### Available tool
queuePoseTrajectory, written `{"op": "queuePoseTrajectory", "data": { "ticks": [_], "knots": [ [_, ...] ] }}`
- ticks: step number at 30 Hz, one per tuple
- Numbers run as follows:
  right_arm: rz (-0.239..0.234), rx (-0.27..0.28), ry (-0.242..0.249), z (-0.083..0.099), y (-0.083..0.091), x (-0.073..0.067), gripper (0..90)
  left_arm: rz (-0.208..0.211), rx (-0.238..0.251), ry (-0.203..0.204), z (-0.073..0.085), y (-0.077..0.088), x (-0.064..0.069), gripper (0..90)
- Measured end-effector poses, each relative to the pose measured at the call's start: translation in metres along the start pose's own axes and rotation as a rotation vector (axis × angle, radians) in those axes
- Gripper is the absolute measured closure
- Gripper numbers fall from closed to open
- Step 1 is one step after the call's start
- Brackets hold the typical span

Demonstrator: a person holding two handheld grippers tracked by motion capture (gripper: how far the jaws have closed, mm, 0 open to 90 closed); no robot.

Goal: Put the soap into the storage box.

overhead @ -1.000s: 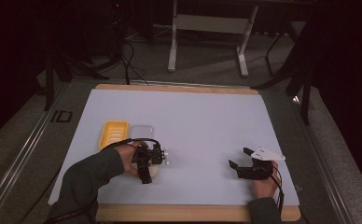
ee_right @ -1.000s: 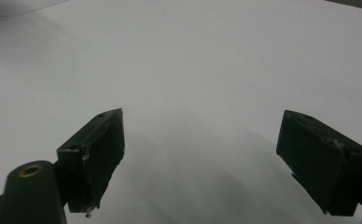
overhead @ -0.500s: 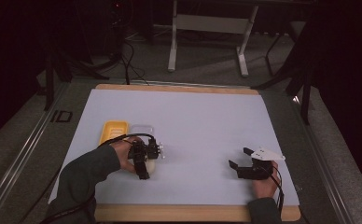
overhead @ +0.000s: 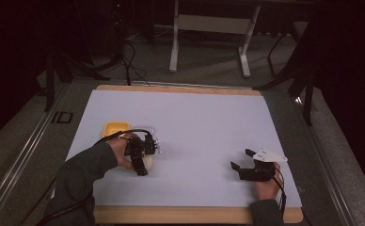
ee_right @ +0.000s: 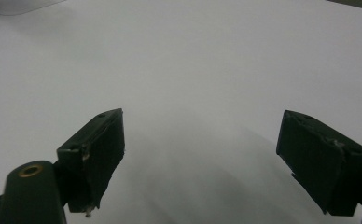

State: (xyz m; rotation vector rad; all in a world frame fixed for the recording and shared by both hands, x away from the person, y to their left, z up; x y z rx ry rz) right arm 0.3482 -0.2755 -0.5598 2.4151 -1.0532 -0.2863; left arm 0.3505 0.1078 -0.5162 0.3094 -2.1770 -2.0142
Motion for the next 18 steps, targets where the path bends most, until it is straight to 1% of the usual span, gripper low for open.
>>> {"op": "queuePoseTrajectory", "data": {
  "ticks": [6,10,11,14,18],
  "knots": [
    [0.000,-0.001,0.000,0.000,0.000,0.000,14.9,-0.001,-0.006,0.013,0.002,0.001,-0.004,24.0],
    [0.000,-0.001,0.000,0.000,0.000,0.000,14.9,-0.003,-0.008,0.032,0.004,0.001,-0.007,23.9],
    [0.000,-0.001,0.000,0.000,0.000,0.000,14.9,-0.003,-0.008,0.030,0.004,0.001,-0.008,23.9],
    [0.000,-0.001,0.000,0.000,0.000,0.000,14.9,0.006,0.000,0.043,0.006,0.001,-0.010,23.9],
    [0.000,-0.001,0.001,0.000,0.000,0.000,14.9,0.004,-0.006,0.052,0.009,0.002,-0.012,23.9]
  ]
}}
Point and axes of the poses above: each handheld gripper's, and its own axes: y roughly backward along the jaws, z roughly out of its underside, x roughly to its right, the point moved 5 cm from there along -y, roughly forward along the jaws, and after that the axes turned 2 degrees about -z, right-handed, at the moved point
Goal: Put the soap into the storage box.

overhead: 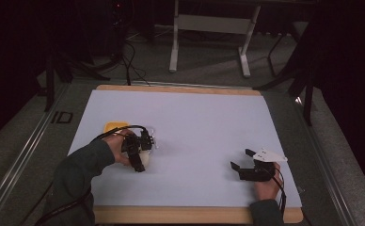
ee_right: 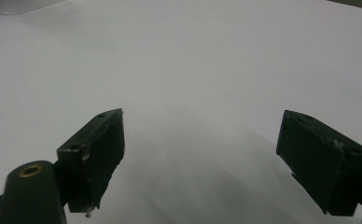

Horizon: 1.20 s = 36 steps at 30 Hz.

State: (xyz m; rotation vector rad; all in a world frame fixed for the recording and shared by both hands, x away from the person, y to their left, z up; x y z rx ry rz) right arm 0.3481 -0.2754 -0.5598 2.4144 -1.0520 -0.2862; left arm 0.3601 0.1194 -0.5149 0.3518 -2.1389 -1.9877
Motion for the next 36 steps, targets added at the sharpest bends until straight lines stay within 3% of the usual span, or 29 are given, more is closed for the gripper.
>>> {"op": "queuePoseTrajectory", "data": {
  "ticks": [18,36],
  "knots": [
    [0.000,0.000,0.000,0.000,0.000,0.000,14.9,0.005,0.016,0.072,0.002,0.007,-0.022,23.9],
    [0.000,0.000,0.000,0.000,0.000,0.000,15.0,0.004,-0.005,0.134,0.011,0.013,-0.041,23.9]
  ]
}}
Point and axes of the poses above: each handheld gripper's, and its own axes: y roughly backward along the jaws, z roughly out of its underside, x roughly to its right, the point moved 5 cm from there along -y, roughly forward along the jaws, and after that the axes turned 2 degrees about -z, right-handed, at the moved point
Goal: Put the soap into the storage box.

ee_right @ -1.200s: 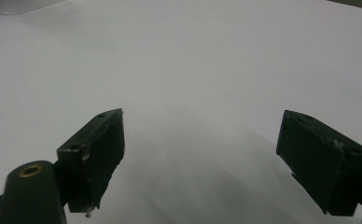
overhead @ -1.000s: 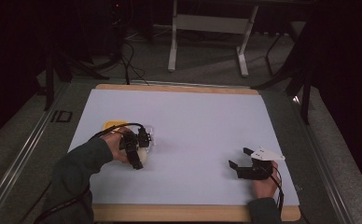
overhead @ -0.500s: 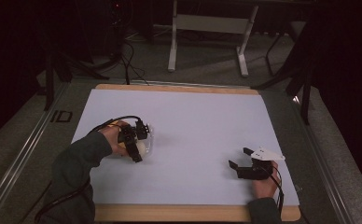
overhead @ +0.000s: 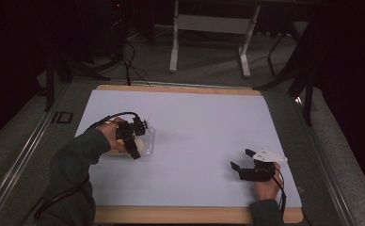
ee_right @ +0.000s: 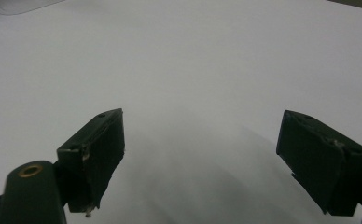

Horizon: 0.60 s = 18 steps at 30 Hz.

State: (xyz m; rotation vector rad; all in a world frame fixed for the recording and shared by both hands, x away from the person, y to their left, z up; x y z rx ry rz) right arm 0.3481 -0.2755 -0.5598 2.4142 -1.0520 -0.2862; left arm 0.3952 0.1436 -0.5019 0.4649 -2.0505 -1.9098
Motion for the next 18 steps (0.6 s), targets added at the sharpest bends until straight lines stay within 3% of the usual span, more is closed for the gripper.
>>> {"op": "queuePoseTrajectory", "data": {
  "ticks": [18],
  "knots": [
    [0.000,0.000,0.001,0.000,0.000,0.000,14.9,0.002,-0.020,0.064,0.014,0.004,-0.017,23.9]
  ]
}}
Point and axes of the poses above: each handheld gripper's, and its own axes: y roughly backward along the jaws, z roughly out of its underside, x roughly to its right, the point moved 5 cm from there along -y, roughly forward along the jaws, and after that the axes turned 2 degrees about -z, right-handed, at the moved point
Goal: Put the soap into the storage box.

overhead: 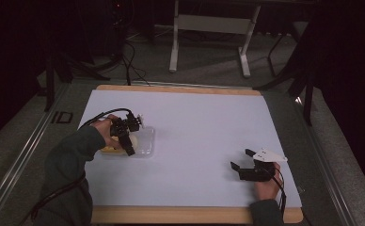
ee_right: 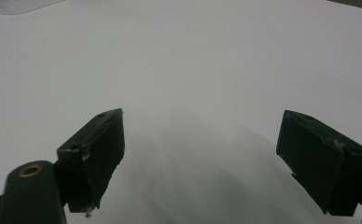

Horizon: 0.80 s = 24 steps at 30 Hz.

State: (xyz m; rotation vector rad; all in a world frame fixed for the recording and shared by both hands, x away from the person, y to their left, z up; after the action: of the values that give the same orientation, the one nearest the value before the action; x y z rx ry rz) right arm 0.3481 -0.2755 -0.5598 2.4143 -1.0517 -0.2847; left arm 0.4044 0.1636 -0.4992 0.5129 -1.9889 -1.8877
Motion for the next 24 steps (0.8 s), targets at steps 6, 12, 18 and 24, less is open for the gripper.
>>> {"op": "queuePoseTrajectory", "data": {
  "ticks": [6,12,18,24],
  "knots": [
    [0.000,-0.001,0.001,0.000,0.000,0.000,15.0,0.003,0.012,0.024,0.003,0.002,-0.005,23.9],
    [-0.001,-0.001,-0.001,0.000,0.000,0.000,14.9,-0.002,0.028,0.049,0.006,0.002,-0.012,23.9],
    [-0.003,-0.002,0.000,0.000,0.000,0.000,14.9,-0.005,0.046,0.074,0.008,0.002,-0.017,23.9],
    [-0.004,-0.003,0.000,0.000,0.000,0.000,14.9,-0.019,0.043,0.087,0.008,0.001,-0.020,23.9]
  ]
}}
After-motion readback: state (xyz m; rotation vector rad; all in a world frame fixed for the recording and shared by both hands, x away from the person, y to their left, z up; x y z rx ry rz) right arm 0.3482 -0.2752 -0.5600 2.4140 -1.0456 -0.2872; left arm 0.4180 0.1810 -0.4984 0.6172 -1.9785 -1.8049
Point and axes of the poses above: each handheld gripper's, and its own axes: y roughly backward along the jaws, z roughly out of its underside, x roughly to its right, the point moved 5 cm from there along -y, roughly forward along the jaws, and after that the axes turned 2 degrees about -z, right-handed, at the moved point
